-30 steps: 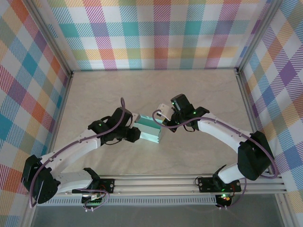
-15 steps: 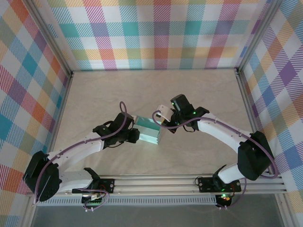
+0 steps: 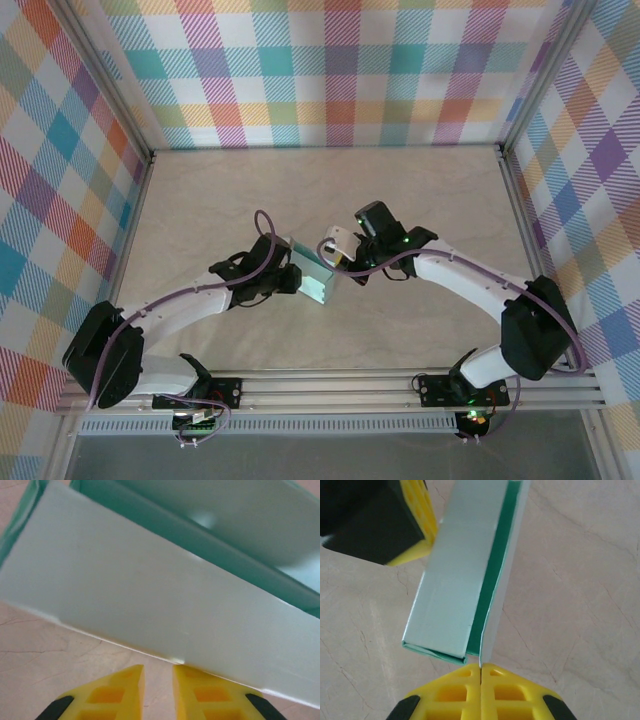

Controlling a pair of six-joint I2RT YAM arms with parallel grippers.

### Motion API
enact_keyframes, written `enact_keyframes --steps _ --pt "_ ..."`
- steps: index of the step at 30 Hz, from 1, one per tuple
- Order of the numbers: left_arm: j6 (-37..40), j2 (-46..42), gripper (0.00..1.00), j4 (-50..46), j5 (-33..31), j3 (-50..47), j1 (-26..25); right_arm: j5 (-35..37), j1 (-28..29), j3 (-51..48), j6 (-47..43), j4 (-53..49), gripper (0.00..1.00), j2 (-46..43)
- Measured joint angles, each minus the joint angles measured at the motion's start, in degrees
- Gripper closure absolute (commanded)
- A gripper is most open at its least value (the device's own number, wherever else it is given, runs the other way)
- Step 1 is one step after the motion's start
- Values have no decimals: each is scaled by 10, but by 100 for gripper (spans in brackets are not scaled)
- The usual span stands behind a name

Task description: Fold the paper box

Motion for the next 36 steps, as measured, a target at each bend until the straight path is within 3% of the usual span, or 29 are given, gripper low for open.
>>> enact_keyframes --steps 8,15,23,29,32,36 --pt "-22 22 75 24 -6 7 -1 20 15 21 33 -4 100 17" --pt "-30 23 67 36 -6 7 -1 59 21 22 48 -4 100 18" --pt "-27 7 67 28 -25 7 -2 60 23 22 58 -1 86 18" --pt "-27 -14 67 19 -36 0 -2 34 24 21 70 8 63 17" --pt "-27 -17 67 19 -37 -8 -2 23 24 19 78 15 45 17" --pt "-27 -21 67 17 -41 -18 -2 15 24 18 91 23 37 16"
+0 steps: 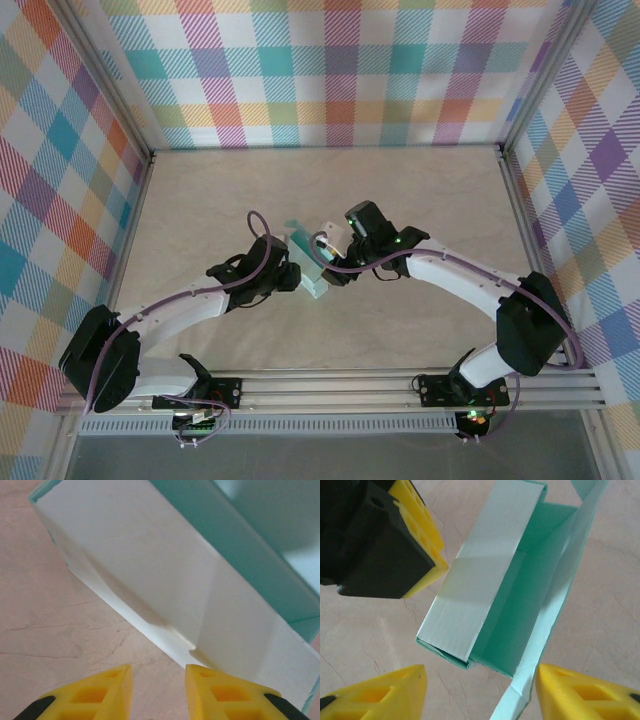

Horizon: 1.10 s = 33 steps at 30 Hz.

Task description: Fold the paper box

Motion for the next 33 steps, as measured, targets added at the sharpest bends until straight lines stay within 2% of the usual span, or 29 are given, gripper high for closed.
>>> enact_keyframes --steps 1,10,19,25,28,31,33 --pt "0 -2 67 -1 -2 -1 0 -1 0 -1 3 3 36 -1" --pt "0 -19 67 -1 -15 -3 0 2 0 -4 46 25 6 -6" --pt "0 -44 65 -4 -35 -13 0 10 -24 -23 136 66 4 -25" --pt "0 -45 64 -7 -45 -13 1 55 -63 -28 240 71 7 -30" --pt "4 -61 57 -16 -64 -13 3 80 -90 -32 315 63 9 -35" --pt "14 -95 41 -24 -78 -13 19 88 -119 -45 389 61 10 -36" --pt "17 -110 26 -31 -81 -8 49 92 -136 -64 431 60 10 -37"
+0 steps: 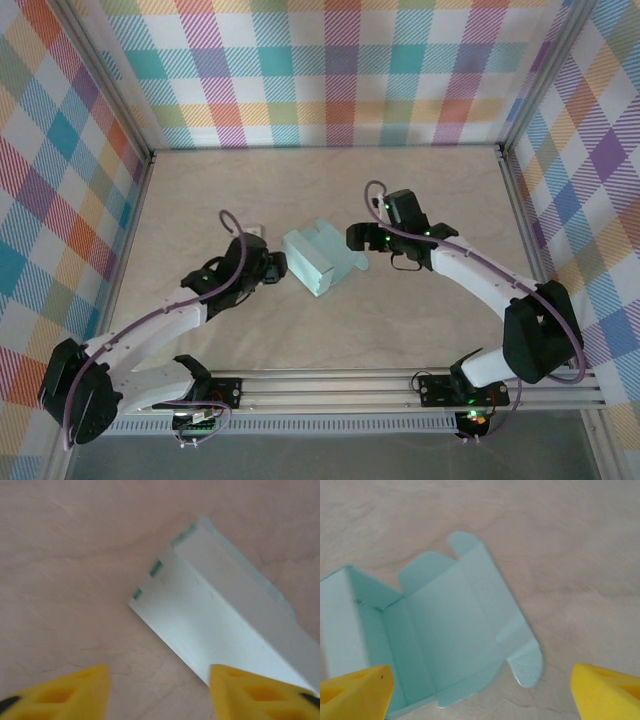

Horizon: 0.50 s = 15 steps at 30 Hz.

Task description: Fold the paper box

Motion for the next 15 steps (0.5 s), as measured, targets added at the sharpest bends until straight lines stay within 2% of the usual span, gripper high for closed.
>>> enact_keyframes --steps 2,4,7,12,15 --pt "5 2 10 -4 3 16 39 0 -6 -17 42 -5 11 0" --pt "8 23 1 -10 17 45 71 -7 -6 -26 73 -6 11 0" --pt "10 93 0 -16 39 115 97 -23 -6 -33 113 -2 11 0" --pt "11 222 0 -14 102 218 103 -46 -6 -55 166 16 12 0" --pt "10 280 9 -15 134 250 103 -56 -7 -63 187 20 13 1"
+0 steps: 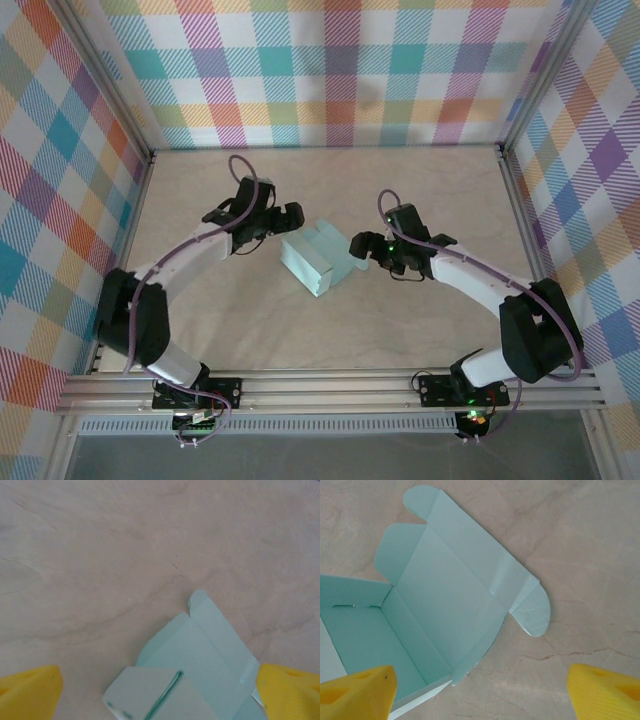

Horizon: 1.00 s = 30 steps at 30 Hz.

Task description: Fold the paper box

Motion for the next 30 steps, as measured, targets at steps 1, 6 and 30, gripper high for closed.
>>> enact_keyframes --steps 1,6,30 --pt "0 15 12 0 10 5 0 -3 0 -3 7 3 13 0" --pt "-3 46 21 -11 46 3 0 -28 0 -13 30 28 13 8" --pt "-120 -327 19 -14 -16 -332 0 -38 39 19 25 -2 30 69"
